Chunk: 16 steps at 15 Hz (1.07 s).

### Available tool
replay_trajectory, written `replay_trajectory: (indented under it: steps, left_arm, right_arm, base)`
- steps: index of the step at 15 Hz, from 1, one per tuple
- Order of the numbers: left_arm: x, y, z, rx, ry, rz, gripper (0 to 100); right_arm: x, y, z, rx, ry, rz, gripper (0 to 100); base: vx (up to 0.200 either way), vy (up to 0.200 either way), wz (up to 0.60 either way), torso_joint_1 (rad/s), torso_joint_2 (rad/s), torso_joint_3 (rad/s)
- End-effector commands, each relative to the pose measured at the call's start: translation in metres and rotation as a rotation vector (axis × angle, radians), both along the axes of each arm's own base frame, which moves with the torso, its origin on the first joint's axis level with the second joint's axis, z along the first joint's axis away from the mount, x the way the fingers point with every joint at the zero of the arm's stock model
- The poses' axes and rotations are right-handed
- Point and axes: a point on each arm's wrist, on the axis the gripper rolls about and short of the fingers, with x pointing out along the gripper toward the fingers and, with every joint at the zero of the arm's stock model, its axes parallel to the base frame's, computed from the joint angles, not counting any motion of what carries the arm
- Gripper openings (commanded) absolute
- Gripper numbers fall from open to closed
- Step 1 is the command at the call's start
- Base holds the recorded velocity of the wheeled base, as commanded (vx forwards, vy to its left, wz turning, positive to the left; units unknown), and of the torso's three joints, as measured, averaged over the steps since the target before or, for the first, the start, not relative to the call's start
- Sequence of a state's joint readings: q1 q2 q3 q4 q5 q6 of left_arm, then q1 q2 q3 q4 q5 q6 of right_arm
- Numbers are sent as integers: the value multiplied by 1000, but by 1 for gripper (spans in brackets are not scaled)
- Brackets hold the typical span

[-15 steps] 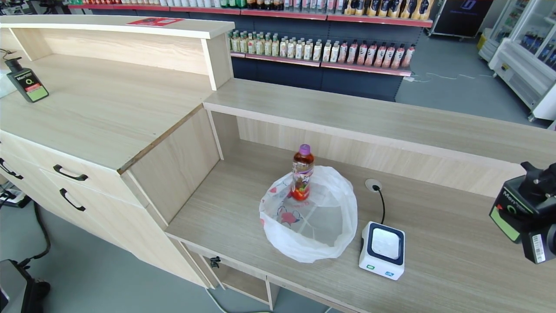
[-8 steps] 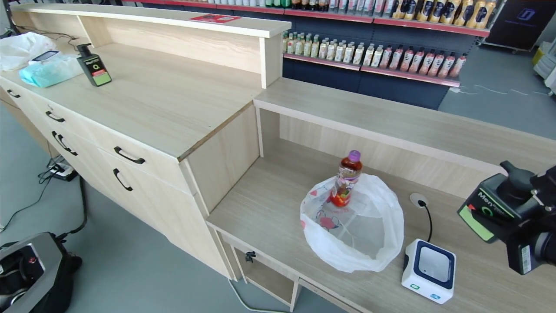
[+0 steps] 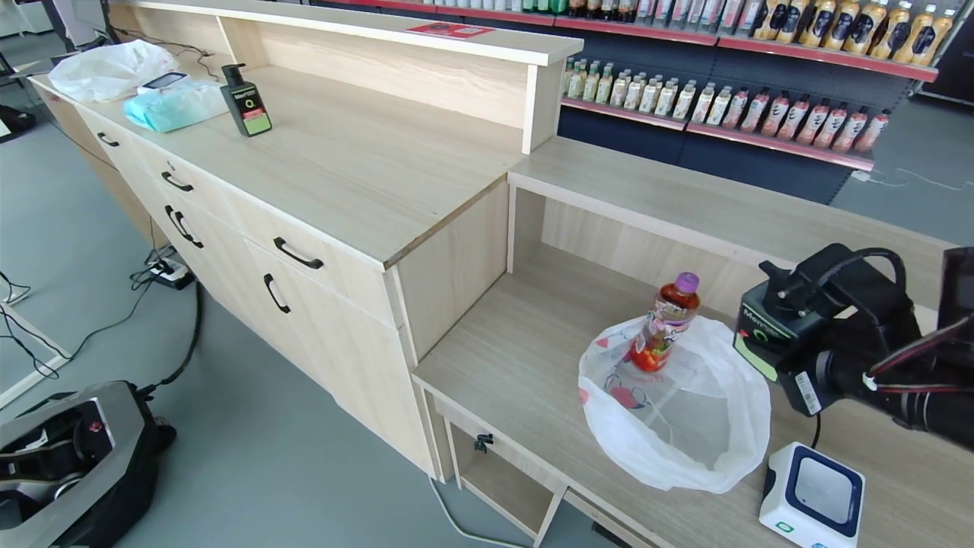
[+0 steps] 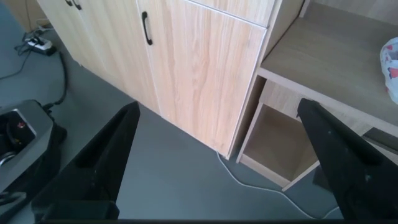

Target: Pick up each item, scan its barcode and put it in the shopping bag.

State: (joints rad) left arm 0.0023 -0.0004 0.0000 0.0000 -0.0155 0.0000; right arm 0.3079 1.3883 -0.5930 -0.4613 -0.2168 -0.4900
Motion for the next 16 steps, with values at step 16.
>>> replay_trajectory:
  steps: [16]
  left_arm:
    - [0,0,0,0,0,1,100]
  right_arm:
    - [86,-99,-107,222,253,669,0]
  base:
    - [0,0,0,0,0,0]
